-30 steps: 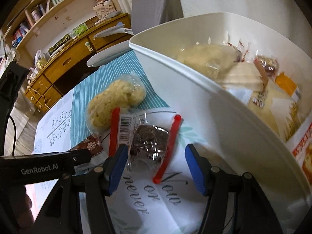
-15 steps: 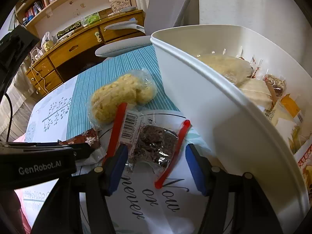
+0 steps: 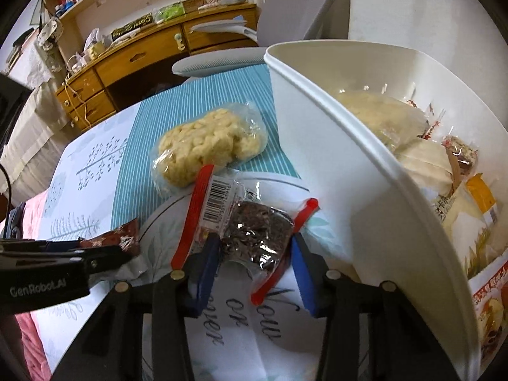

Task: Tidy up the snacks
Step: 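Lift and carry both packets over the white tray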

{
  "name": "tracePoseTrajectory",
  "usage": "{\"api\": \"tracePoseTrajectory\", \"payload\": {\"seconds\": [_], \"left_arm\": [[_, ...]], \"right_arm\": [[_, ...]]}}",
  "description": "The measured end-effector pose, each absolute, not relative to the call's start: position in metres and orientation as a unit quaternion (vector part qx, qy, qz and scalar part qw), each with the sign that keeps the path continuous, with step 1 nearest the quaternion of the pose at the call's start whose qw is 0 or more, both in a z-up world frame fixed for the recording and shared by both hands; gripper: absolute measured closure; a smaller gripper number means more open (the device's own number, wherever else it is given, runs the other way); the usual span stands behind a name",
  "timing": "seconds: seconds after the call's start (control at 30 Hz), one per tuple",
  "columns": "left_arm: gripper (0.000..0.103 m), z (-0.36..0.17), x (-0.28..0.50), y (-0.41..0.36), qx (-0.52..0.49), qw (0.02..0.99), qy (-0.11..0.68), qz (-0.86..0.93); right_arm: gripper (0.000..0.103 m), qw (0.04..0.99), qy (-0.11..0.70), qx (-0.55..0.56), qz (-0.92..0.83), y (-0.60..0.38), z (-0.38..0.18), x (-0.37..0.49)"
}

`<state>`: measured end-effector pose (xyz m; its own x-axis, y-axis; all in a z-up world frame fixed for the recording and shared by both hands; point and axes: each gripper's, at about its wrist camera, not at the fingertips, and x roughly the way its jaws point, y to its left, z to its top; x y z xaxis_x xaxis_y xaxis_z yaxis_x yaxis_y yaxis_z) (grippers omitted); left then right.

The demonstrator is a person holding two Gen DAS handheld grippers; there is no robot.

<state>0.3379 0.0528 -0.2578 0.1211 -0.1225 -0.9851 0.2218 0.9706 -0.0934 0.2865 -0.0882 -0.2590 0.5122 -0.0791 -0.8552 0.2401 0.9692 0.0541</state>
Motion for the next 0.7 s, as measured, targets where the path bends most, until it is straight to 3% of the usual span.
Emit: {"api": "tracePoseTrajectory", "payload": {"seconds": [0.23, 0.43, 0.7], "left_arm": [[0.065, -0.254, 0.308, 0.079, 0.013, 0.734, 0.672, -0.094], [0.076, -0.245, 0.276, 0.1, -0.005, 0.726, 0.681, -0.096], [0.08, -0.241, 0.226, 0.121, -0.044, 0.709, 0.698, -0.09]], "right_arm": [[0.058, 0.857, 0.501, 0.098, -0.071, -0.081, -0.248, 0.262], [0.058, 0.856, 0.509, 0.088, -0.036, -0.065, -0.228, 0.226], [0.058, 0.856, 0.511, 0.079, 0.002, -0.056, -0.196, 0.19]]}}
